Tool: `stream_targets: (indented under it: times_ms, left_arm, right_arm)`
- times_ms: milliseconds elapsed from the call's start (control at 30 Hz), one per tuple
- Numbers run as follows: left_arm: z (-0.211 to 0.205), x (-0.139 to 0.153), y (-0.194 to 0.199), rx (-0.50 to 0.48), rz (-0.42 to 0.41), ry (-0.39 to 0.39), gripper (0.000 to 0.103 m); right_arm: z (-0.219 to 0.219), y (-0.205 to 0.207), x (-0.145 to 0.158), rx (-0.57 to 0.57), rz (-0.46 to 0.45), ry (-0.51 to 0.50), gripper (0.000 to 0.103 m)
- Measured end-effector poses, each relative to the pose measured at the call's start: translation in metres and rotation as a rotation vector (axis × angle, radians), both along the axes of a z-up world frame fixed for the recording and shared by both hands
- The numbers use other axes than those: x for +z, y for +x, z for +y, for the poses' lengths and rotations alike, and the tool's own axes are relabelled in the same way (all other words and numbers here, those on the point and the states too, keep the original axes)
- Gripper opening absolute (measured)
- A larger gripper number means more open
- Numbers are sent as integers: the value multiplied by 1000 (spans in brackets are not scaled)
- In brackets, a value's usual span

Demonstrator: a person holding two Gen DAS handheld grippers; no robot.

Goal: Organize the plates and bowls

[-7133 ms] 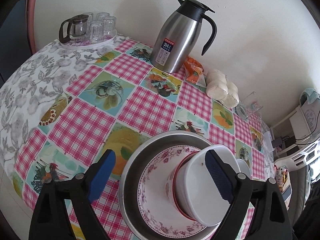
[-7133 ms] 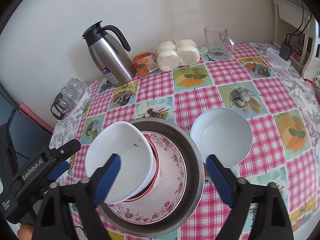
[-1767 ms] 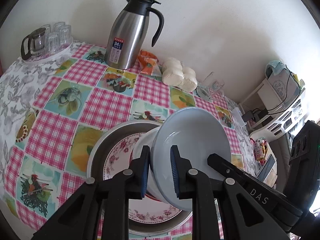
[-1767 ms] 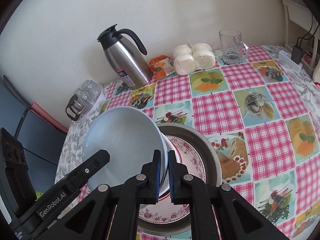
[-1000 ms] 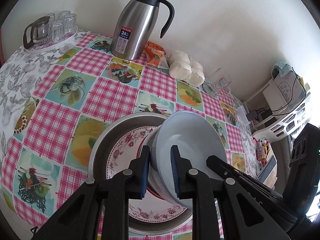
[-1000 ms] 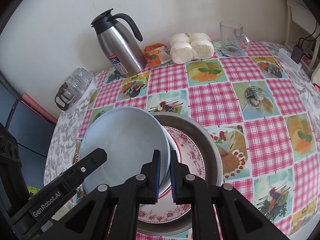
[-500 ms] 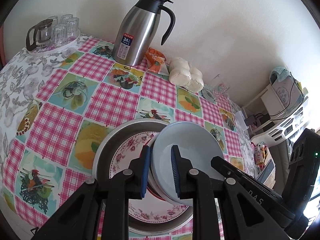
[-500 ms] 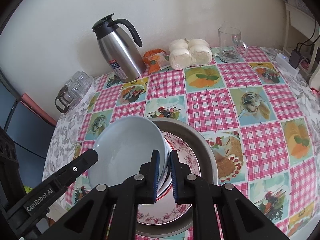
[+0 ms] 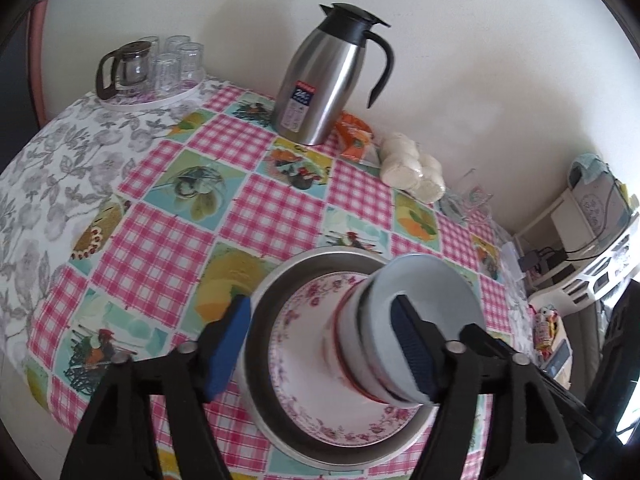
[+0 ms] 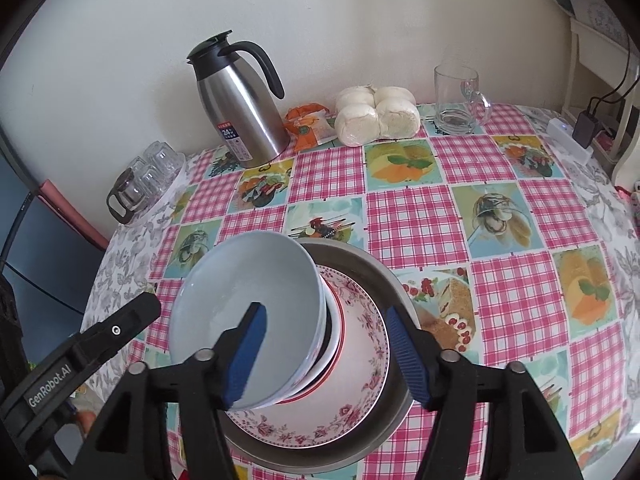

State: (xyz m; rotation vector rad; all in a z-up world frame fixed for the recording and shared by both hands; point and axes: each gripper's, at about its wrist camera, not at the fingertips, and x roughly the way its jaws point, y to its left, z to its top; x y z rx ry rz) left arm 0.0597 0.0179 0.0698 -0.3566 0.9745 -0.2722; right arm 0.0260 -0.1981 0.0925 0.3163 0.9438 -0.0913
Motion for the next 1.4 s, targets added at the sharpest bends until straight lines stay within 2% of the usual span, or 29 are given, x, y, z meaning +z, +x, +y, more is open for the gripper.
stream_targets:
  times_ms: [133,233,333,433,633,1100,1400]
  left_arm:
    - [7,-7,-1,39,6,43,84]
    - [11,-15,-2,58,12,82,92]
    - [14,-18,-3,66,11,81,93]
    - [14,-17,-6,66,-2,86,102]
    - [13,-22,-13,61,18,115,102]
    - [10,-18,-31,41,-3,198,102]
    - [8,-21,-46,37,5,226,102]
  right_arm:
    - [2,-2,-1,3,-8,-25,96]
    - [5,-3,-3,14,-21,-44,103]
    - [7,-5,-5,24,-25,-59,103]
    - [10,-8,-6,28,-35,-71,103]
    - [11,-16,-6,36,-54,-88,103]
    - [6,-42,-3,23,-113,-73,103]
    - [5,-52,-5,21,-102,-81,103]
